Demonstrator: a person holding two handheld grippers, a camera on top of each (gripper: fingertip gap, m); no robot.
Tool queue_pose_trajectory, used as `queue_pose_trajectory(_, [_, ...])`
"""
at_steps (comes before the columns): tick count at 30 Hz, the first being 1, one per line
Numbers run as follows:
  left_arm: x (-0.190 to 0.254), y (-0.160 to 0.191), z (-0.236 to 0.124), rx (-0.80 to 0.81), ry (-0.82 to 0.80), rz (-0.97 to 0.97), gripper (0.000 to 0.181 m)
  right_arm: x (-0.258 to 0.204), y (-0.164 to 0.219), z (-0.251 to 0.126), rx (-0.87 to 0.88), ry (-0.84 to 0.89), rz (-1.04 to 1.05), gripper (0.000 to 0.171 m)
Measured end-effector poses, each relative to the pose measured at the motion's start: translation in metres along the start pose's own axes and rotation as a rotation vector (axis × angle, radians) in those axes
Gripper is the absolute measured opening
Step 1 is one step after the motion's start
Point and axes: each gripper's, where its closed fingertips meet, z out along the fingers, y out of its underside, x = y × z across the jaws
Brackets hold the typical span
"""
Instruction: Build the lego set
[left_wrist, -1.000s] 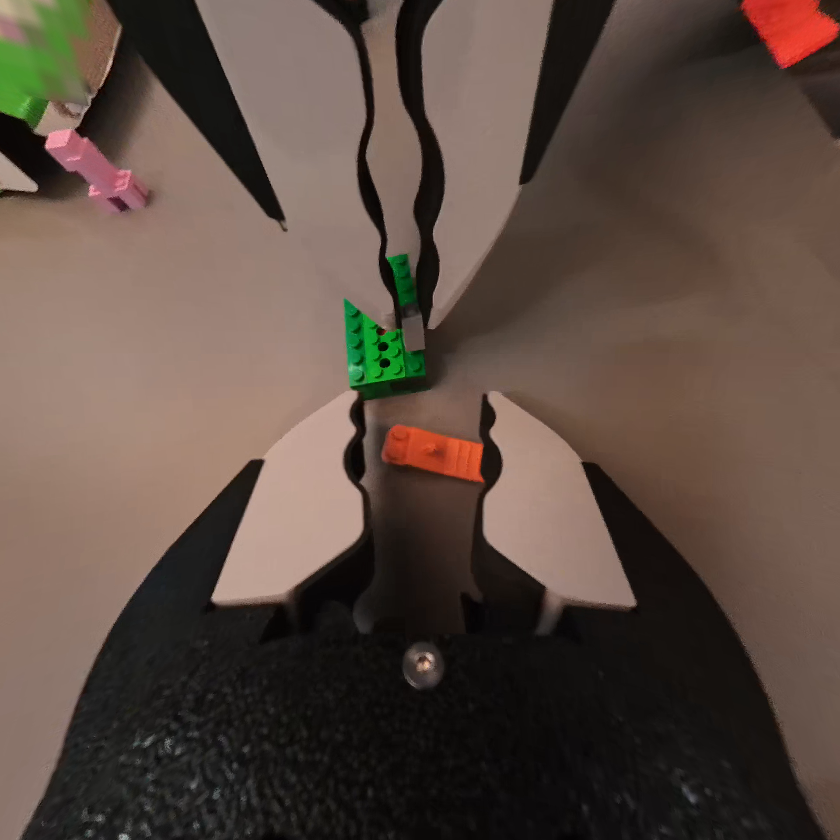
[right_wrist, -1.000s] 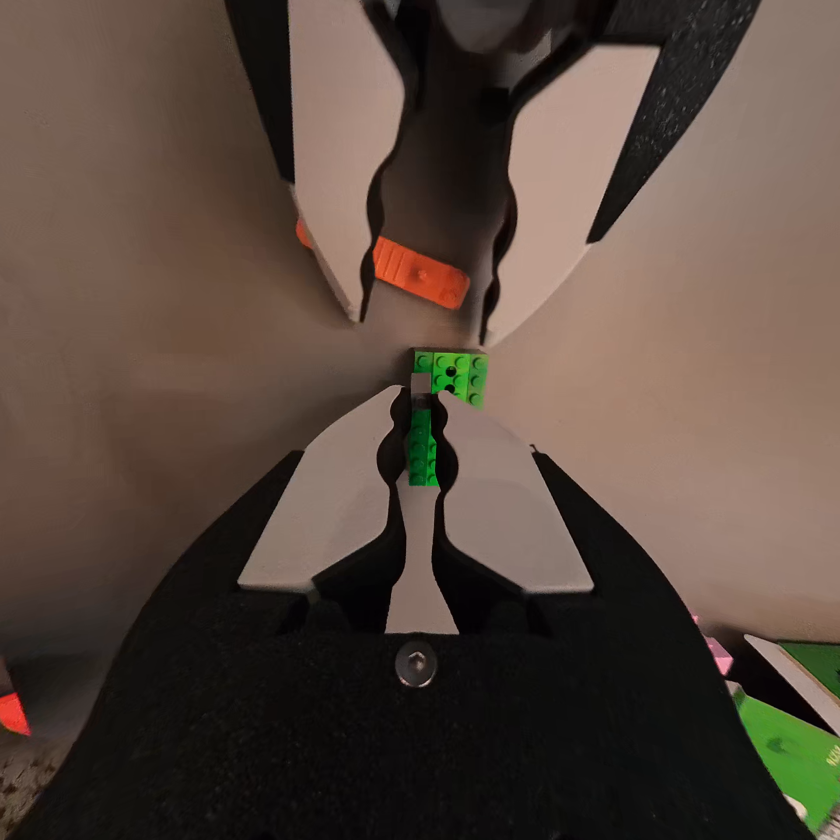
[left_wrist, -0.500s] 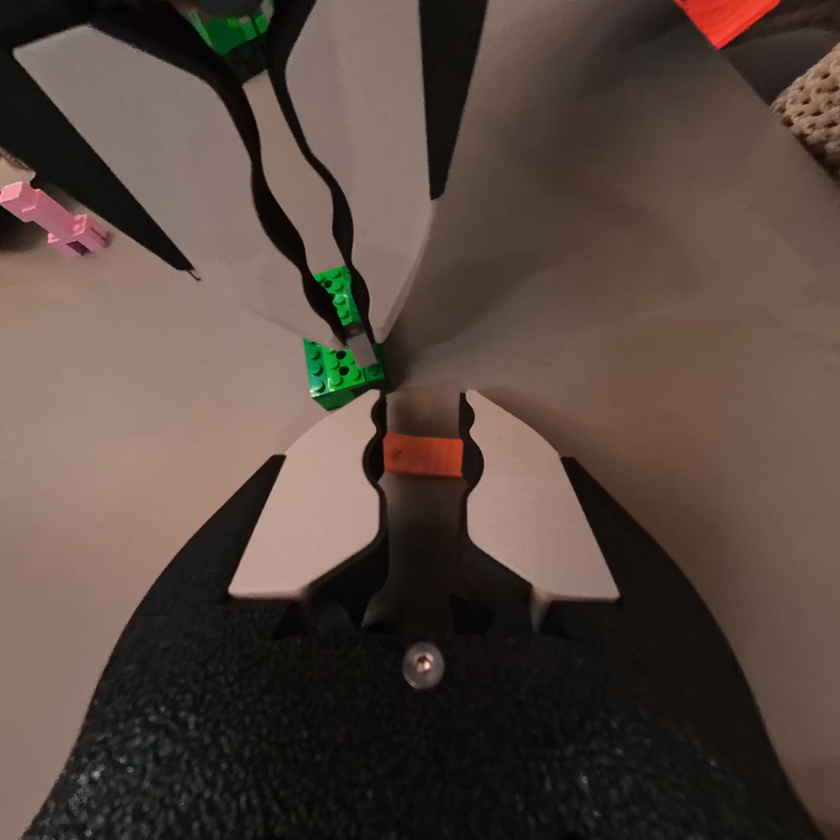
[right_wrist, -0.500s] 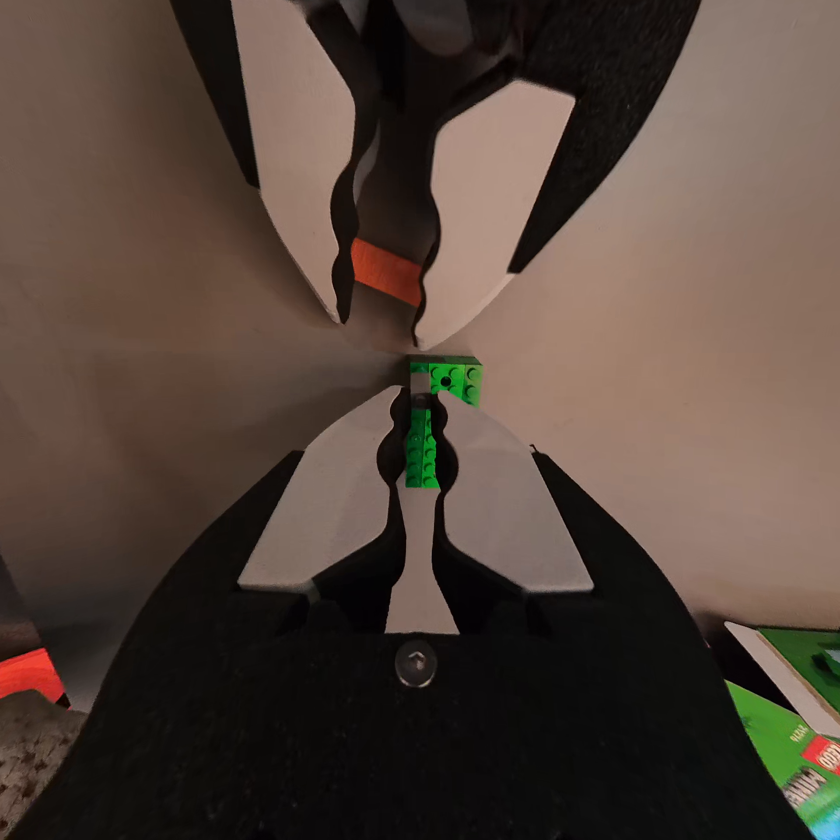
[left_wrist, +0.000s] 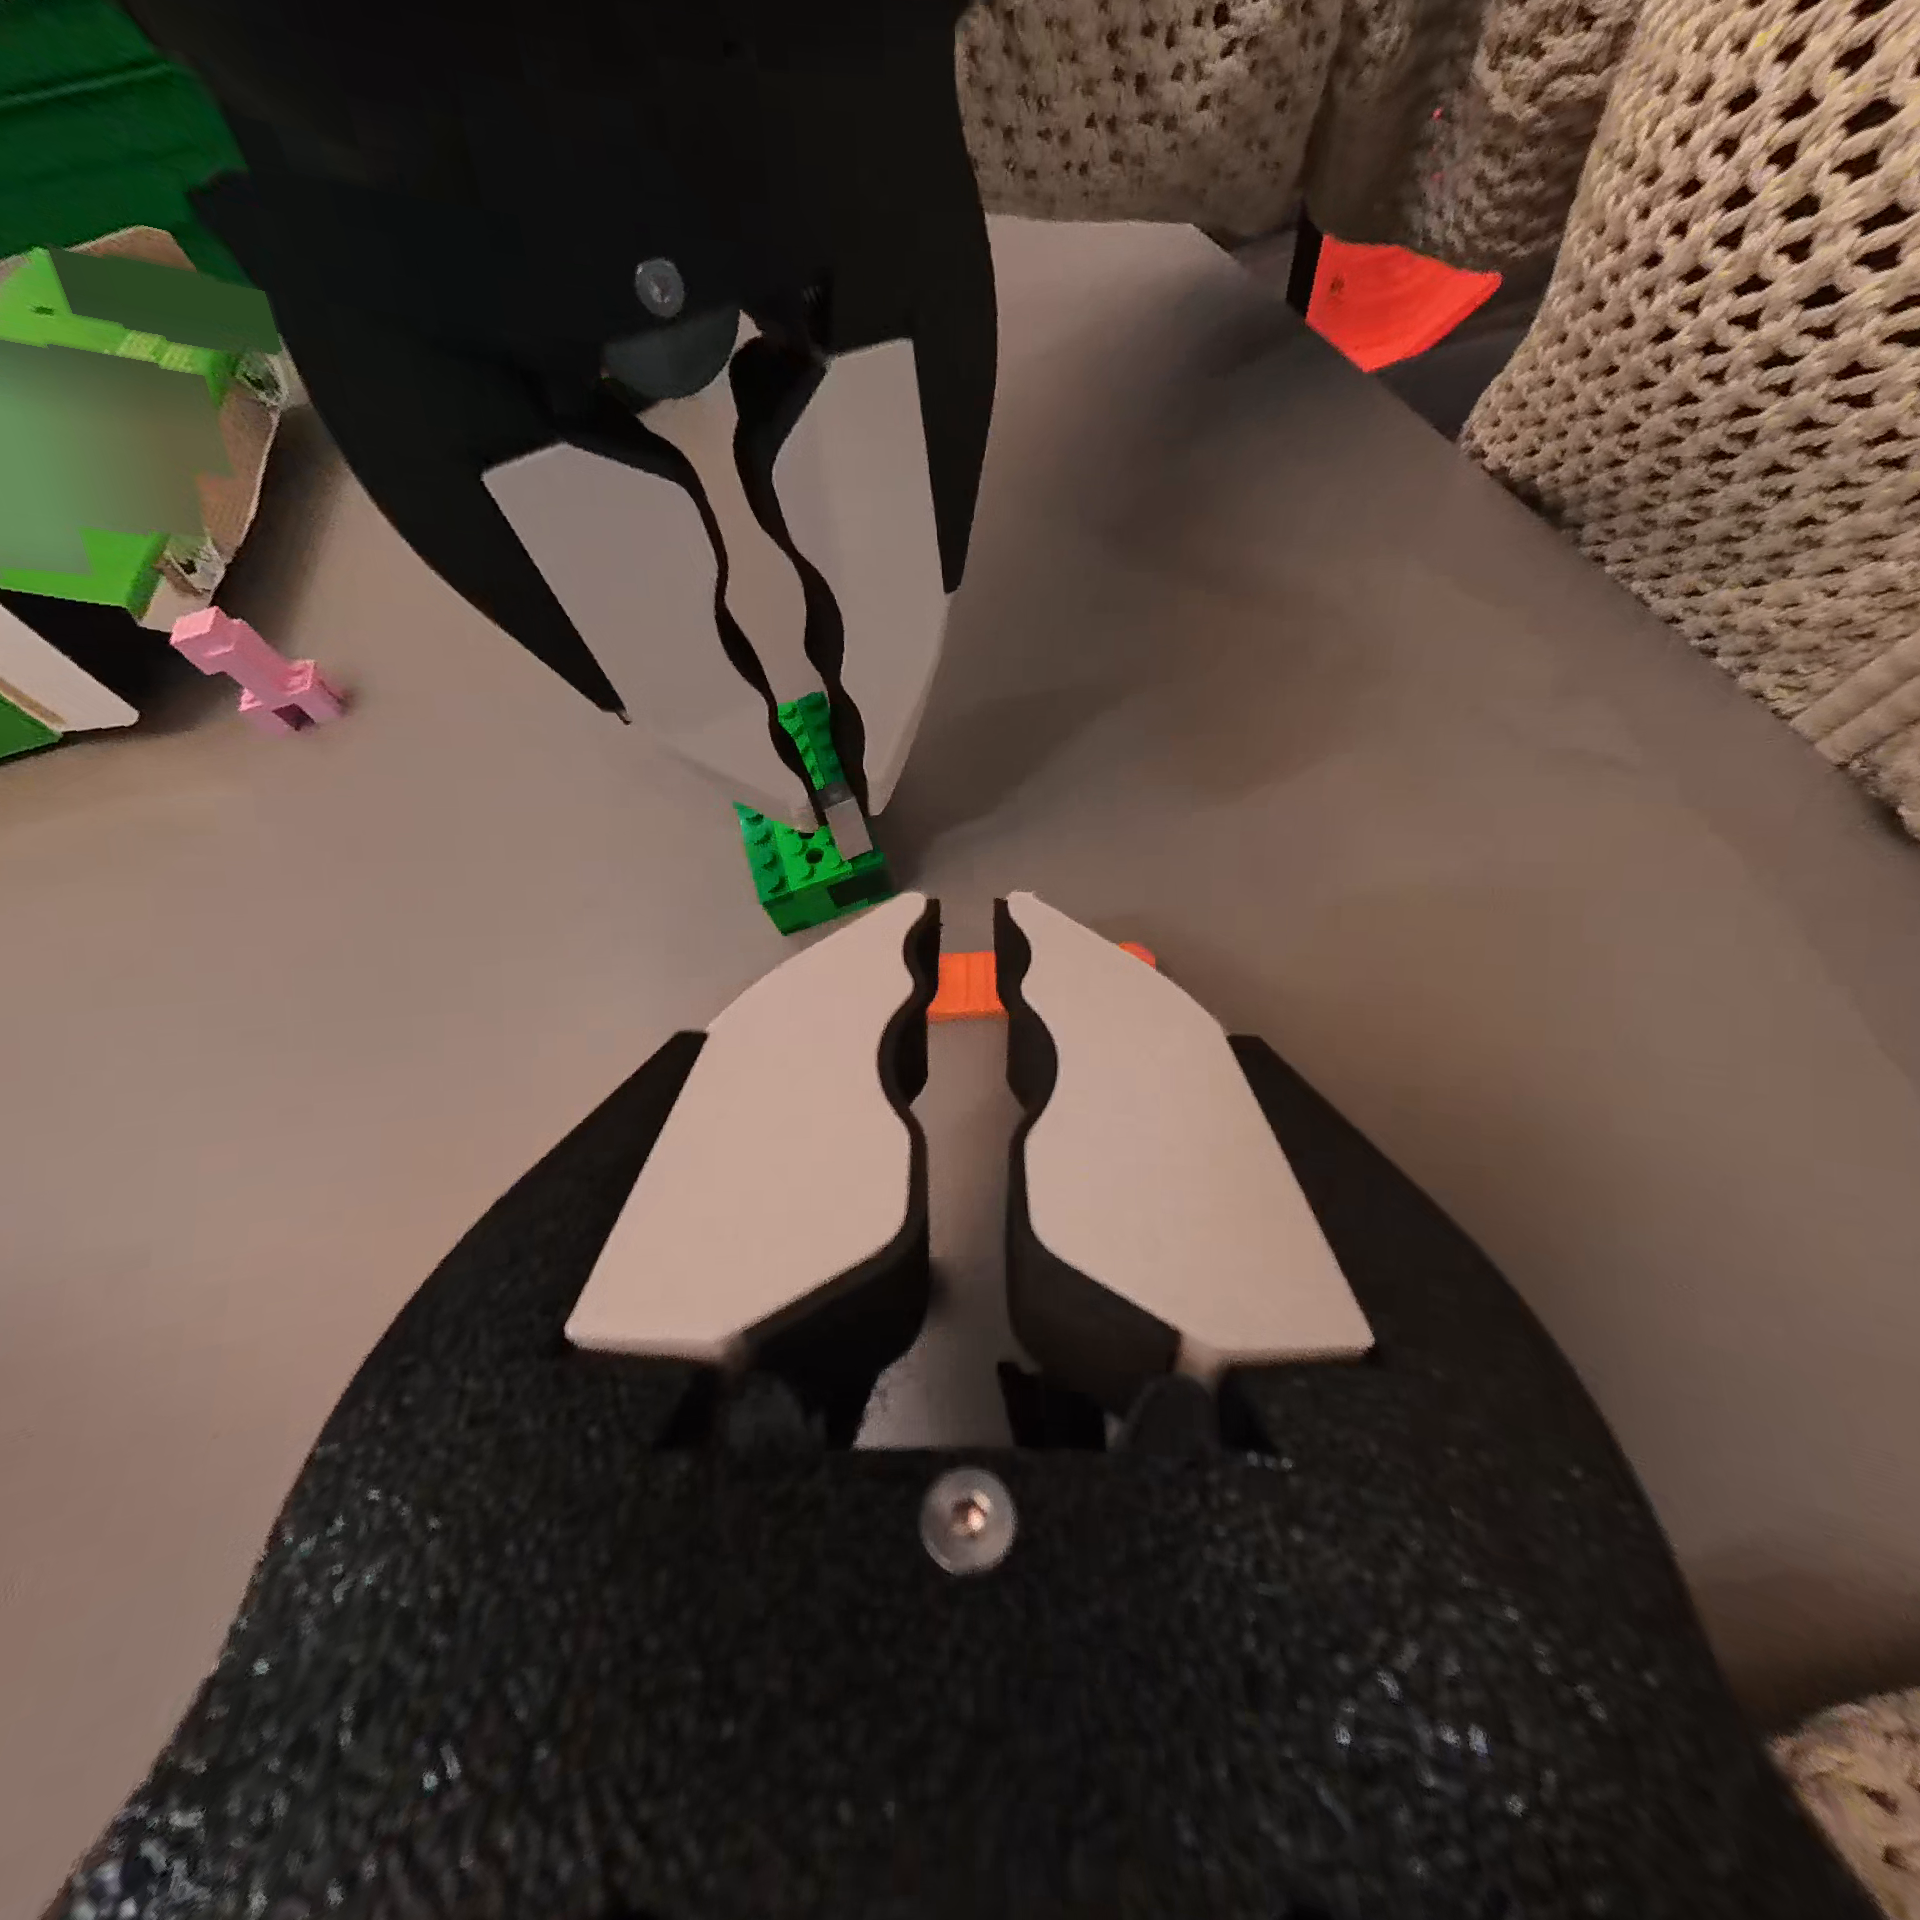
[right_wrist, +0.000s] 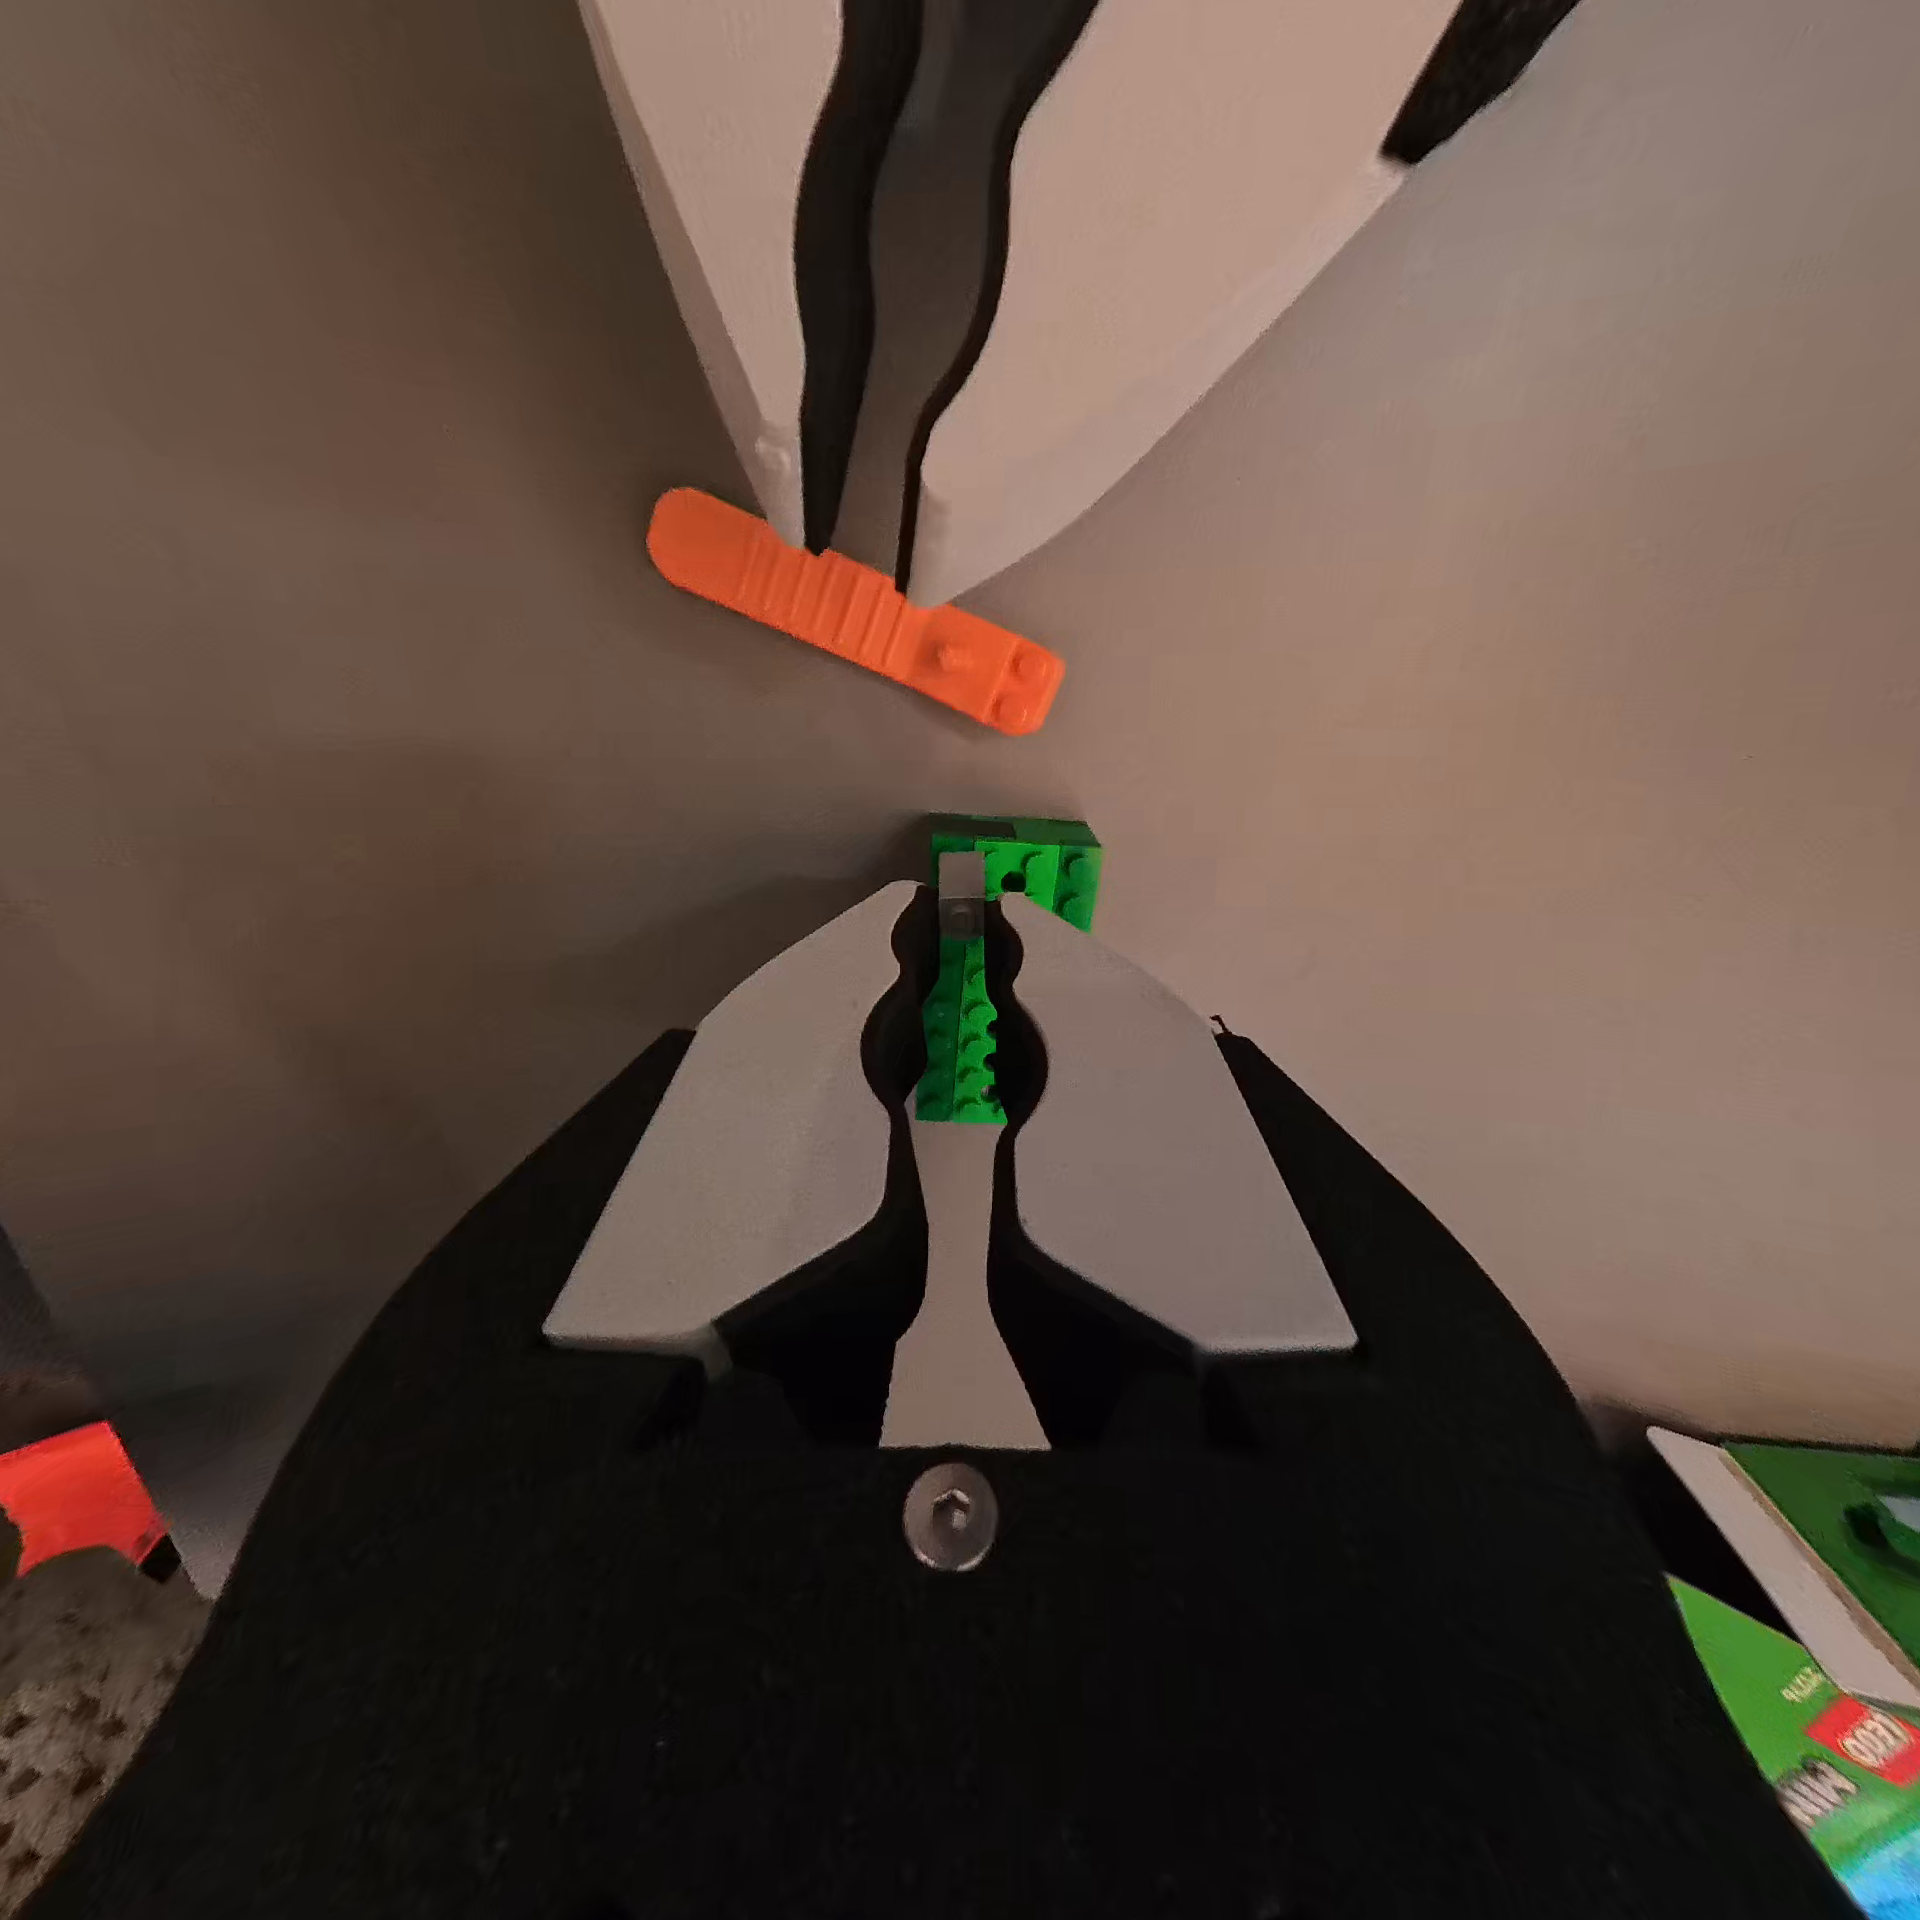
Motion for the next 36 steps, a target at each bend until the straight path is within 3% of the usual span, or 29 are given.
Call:
queue_pose_trajectory(1, [0.000, 0.000, -0.001, -0.003, -0.001, 0.001, 0.009, 0.000, 0.000, 0.000, -0.005, -0.007, 0.001, 0.007])
queue_pose_trajectory(20, [-0.011, 0.002, -0.024, 0.022, -0.030, -0.039, 0.008, 0.000, -0.003, 0.002, -0.229, -0.071, 0.140, 0.007])
queue_pose_trajectory(26, [-0.010, 0.008, -0.019, -0.004, -0.016, -0.048, 0.011, 0.001, -0.004, 0.002, -0.173, -0.055, 0.156, 0.008])
queue_pose_trajectory(36, [-0.008, 0.012, -0.014, -0.021, -0.007, -0.064, 0.016, 0.001, 0.002, -0.007, -0.069, -0.019, 0.177, 0.030])
